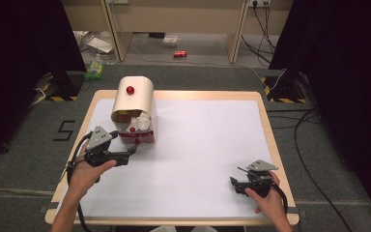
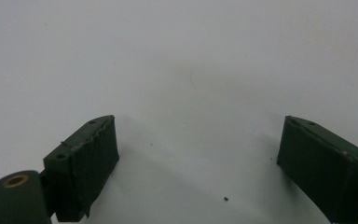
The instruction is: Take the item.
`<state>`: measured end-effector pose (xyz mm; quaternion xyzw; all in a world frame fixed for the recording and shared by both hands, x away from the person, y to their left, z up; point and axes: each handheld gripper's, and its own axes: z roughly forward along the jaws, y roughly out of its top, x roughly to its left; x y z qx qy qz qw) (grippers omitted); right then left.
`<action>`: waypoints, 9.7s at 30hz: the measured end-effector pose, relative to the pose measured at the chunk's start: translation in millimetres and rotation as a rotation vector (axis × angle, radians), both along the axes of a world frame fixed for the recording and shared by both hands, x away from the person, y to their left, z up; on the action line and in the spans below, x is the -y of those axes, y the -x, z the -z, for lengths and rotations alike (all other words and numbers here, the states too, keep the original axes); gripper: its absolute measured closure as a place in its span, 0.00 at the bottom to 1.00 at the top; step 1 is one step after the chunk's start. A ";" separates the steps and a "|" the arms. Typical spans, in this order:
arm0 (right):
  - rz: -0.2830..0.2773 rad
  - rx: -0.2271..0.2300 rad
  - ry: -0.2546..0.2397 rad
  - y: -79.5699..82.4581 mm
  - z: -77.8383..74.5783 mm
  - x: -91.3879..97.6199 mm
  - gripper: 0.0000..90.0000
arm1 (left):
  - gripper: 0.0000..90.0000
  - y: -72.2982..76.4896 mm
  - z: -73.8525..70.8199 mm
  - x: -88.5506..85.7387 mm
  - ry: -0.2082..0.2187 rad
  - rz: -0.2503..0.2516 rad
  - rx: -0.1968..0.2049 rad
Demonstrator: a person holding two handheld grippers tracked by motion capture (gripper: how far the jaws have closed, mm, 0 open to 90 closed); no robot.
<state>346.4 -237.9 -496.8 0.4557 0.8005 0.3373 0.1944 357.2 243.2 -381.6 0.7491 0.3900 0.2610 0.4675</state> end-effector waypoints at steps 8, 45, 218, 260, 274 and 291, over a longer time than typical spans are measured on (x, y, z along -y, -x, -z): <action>0.000 -0.001 0.000 0.0 0.0 -0.1 0.14 | 0.17 -9.1 -10.8 8.1 -0.018 0.013 0.015; -0.001 -0.001 0.000 -0.1 0.0 -0.1 0.13 | 0.17 -54.6 -8.3 25.6 -0.074 -0.011 -0.030; -0.001 -0.003 0.001 -0.3 0.0 -0.3 0.13 | 0.45 -47.7 -9.5 15.8 -0.155 -0.044 -0.073; -0.002 -0.002 0.002 -0.6 0.1 -0.2 0.13 | 0.59 -19.7 -47.5 -14.3 -0.096 -0.028 0.001; -0.002 -0.002 0.002 -0.6 0.1 -0.2 0.13 | 0.59 -7.2 -48.6 -49.0 -0.044 -0.093 0.013; -0.003 -0.002 0.003 -0.6 0.1 -0.2 0.13 | 0.59 -4.8 -24.5 -81.1 0.005 -0.194 -0.008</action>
